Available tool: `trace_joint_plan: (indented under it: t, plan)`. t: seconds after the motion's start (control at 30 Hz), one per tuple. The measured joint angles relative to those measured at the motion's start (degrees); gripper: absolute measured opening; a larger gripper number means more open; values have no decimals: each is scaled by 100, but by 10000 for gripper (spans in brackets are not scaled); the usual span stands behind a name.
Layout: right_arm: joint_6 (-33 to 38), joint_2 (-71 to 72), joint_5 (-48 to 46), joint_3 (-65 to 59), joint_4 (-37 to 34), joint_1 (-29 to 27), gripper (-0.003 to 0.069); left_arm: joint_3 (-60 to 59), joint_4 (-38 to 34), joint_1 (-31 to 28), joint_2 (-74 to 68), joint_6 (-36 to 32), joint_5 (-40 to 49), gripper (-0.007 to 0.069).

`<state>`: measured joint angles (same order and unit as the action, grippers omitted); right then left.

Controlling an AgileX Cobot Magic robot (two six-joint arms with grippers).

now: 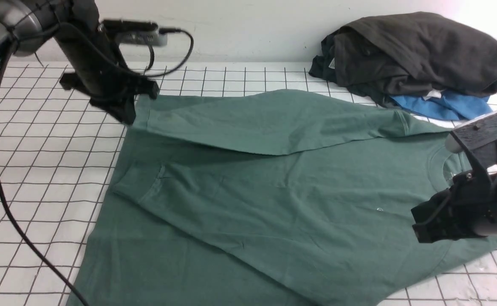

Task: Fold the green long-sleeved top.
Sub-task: Use the left arm to drag and drop the cuff onto the cuff closest to the left arm, then use both arms simultaneously to clamp the lower edge of the clothing fabric

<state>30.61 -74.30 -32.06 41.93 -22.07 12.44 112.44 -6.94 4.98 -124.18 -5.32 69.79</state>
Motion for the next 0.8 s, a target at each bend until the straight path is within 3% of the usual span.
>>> trace_joint_plan:
  t: [0.13,0.33,0.63,0.73,0.8]
  plan:
    - [0,0,0,0,-75,0,31,-1201,-4,0,-15,0,45,24]
    - [0,0,0,0,-270,0,31,-1314,139,58,81,-58,-2,55]
    - [408,272,-319,0,-271,0,31,-2024,15,602,1309,-405,-36,395]
    - [668,361,-407,0,-329,0,31,-2617,8,903,1860,-581,-63,419]
    - [981,398,-527,0,-538,0,31,-3686,-19,1317,2530,-1498,-96,424]
